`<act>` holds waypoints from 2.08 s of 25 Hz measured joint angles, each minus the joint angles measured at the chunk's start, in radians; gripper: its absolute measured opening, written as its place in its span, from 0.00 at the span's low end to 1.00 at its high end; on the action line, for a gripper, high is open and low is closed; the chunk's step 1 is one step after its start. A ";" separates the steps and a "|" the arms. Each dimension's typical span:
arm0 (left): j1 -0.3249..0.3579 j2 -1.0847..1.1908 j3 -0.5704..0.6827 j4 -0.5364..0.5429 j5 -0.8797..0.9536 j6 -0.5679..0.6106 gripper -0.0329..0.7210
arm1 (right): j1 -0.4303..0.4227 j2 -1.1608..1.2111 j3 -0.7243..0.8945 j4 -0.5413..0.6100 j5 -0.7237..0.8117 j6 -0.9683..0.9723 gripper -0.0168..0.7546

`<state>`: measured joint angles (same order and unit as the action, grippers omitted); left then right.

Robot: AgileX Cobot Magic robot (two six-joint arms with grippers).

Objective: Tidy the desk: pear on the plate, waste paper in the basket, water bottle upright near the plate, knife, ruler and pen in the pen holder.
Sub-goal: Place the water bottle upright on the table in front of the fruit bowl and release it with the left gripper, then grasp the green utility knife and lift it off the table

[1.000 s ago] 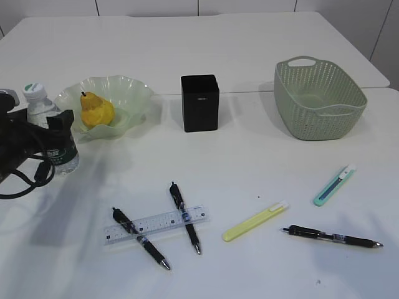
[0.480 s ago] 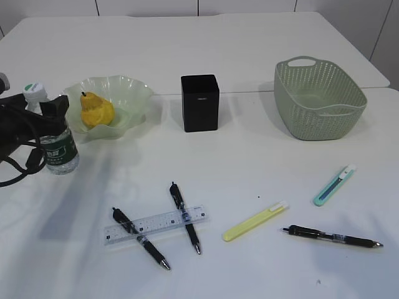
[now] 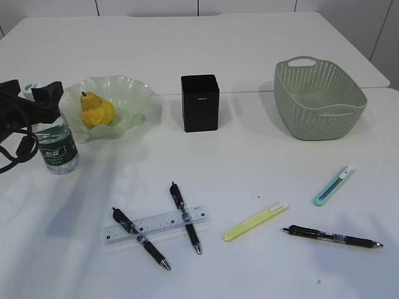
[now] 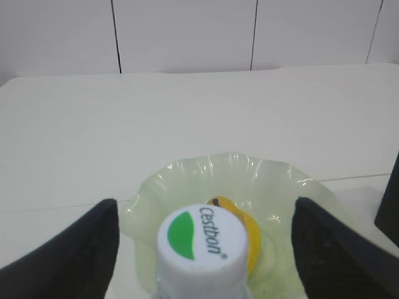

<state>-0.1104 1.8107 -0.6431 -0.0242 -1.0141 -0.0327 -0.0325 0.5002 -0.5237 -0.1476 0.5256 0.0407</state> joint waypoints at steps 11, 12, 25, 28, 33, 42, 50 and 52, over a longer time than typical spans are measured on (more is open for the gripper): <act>0.000 -0.163 0.003 -0.002 0.165 0.006 0.84 | 0.000 0.000 0.000 0.000 0.000 0.000 0.50; 0.000 -0.183 0.003 -0.002 0.177 0.006 0.84 | 0.000 0.000 0.000 0.000 0.000 0.000 0.50; -0.002 -0.500 0.009 -0.003 0.529 0.006 0.83 | 0.000 0.000 0.000 0.000 0.000 0.000 0.50; -0.002 -0.604 0.009 -0.003 0.636 0.006 0.83 | 0.000 0.000 0.000 0.000 0.000 0.000 0.50; -0.002 -0.745 0.009 -0.003 0.813 0.006 0.83 | 0.000 0.000 0.000 0.000 0.017 0.000 0.50; -0.002 -0.936 0.010 -0.041 1.178 0.006 0.83 | 0.000 0.000 0.000 0.043 0.100 0.000 0.50; -0.002 -1.016 -0.004 -0.041 1.472 0.006 0.74 | 0.000 0.000 -0.022 0.089 0.174 0.009 0.50; -0.002 -1.016 -0.015 -0.041 1.539 0.006 0.73 | 0.000 0.000 -0.038 0.096 0.185 0.016 0.50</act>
<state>-0.1122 0.7948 -0.6582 -0.0653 0.5251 -0.0263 -0.0325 0.5002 -0.5618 -0.0513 0.7104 0.0563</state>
